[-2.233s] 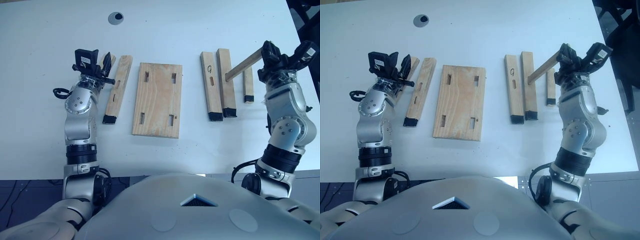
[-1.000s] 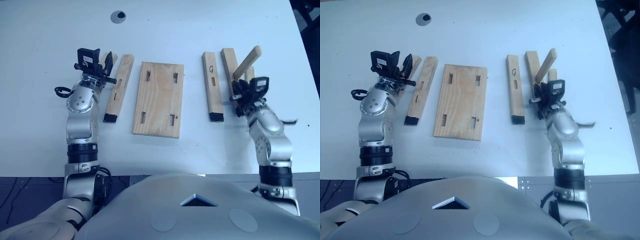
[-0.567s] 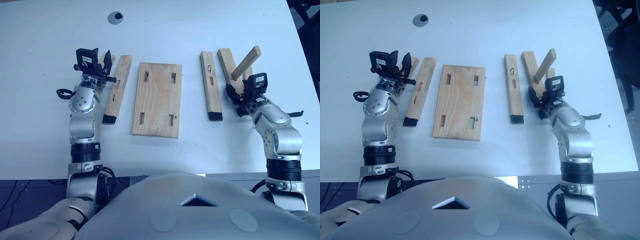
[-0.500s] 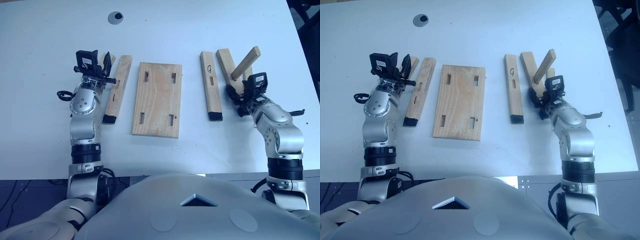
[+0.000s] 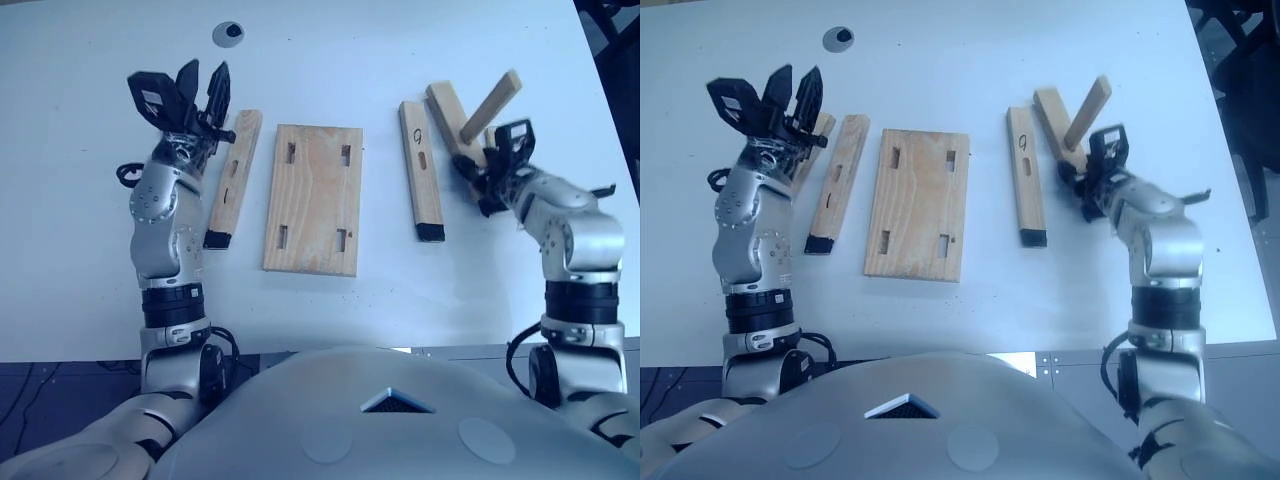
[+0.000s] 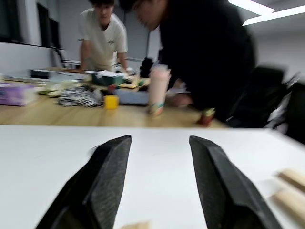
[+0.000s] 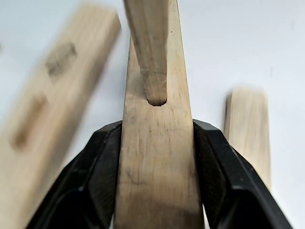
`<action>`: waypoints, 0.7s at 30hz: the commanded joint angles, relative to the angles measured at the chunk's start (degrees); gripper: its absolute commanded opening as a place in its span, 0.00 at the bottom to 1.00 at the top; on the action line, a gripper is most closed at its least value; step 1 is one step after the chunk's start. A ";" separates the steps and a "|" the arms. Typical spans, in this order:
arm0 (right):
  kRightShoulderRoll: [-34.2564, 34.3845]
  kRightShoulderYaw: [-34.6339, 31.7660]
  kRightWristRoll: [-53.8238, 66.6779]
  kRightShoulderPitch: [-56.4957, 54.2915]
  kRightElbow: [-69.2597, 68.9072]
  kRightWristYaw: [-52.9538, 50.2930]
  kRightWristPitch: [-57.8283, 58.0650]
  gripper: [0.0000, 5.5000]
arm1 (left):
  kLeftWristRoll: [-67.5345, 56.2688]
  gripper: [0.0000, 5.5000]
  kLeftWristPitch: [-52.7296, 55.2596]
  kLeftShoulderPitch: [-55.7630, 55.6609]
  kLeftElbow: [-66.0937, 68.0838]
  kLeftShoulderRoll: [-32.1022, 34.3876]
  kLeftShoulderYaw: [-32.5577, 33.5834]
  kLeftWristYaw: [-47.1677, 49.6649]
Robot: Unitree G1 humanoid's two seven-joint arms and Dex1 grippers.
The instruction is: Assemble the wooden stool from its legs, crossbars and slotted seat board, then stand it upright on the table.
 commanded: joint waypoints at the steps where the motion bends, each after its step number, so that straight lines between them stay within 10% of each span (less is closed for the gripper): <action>1: -4.47 -1.07 8.11 -15.57 2.85 12.08 4.70 0.37 | -18.26 0.50 10.43 -1.63 -7.85 1.67 1.60 -8.36; 13: -3.87 -3.04 29.11 -22.69 -1.75 32.94 8.78 0.37 | -39.41 0.82 30.02 -13.31 -2.97 9.06 0.58 -17.50; 21: -2.71 0.82 31.31 -19.48 -2.82 37.15 6.91 0.37 | -41.42 0.82 31.02 -14.55 -2.13 7.01 0.41 -19.25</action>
